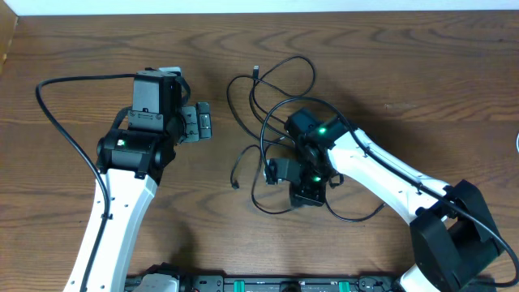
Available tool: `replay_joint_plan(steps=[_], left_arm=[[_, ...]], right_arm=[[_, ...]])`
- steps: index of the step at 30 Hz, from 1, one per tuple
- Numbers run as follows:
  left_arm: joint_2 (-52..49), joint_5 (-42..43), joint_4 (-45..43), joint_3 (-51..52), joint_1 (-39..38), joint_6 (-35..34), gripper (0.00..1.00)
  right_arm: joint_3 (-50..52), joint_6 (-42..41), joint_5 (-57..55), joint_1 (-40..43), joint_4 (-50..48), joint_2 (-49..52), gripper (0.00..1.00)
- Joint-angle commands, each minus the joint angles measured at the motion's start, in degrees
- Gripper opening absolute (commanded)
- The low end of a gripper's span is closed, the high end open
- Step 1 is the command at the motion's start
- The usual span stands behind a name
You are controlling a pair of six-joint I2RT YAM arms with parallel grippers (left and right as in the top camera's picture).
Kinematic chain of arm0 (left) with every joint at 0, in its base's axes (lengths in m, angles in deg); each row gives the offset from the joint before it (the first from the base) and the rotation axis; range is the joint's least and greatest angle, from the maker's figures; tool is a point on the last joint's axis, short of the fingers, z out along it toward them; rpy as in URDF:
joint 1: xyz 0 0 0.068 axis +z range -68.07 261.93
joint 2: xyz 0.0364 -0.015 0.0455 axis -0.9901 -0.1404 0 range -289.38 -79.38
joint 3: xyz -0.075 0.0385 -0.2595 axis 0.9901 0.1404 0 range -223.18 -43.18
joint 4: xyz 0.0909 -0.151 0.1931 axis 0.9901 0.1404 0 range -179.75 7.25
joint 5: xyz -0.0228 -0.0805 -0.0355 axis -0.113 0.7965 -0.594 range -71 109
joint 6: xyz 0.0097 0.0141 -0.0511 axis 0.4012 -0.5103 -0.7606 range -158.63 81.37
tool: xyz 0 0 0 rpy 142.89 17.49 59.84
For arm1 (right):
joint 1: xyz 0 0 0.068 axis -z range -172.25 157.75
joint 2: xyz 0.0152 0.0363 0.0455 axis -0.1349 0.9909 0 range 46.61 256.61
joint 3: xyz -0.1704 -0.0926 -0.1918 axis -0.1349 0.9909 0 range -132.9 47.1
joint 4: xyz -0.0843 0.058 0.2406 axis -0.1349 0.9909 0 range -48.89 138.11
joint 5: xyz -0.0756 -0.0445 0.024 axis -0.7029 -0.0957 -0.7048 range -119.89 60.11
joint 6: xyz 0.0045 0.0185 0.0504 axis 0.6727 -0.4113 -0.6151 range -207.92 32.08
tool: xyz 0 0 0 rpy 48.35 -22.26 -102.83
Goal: Untangle cables
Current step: 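Lower the right gripper into the black cable pile and grasp a cable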
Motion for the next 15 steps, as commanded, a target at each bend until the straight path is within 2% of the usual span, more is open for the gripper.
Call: replay_joint_plan(steps=[1,12,13,14,15], left_arm=[[-0.28,0.26,0.17,-0.70,0.20,0.96,0.98],[-0.28,0.26,0.17,-0.70,0.20,0.96,0.98],[-0.28,0.26,0.17,-0.70,0.20,0.96,0.97],[-0.28,0.26,0.17,-0.70,0.20,0.96,0.97],[-0.28,0.26,0.17,-0.70,0.20,0.96,0.97]], right_arm=[[0.09,-2.32,0.11,-0.20,-1.88,0.50,0.01],[-0.72,-3.19,-5.44,-0.20,-2.45,0.48,0.01],[-0.72,-2.73,-7.02,-0.20,-2.36,0.48,0.05],[-0.72,-2.82,-8.92,-0.20,-2.29,0.48,0.18],[-0.72,-2.86,-10.82,-0.20,-2.29,0.48,0.22]])
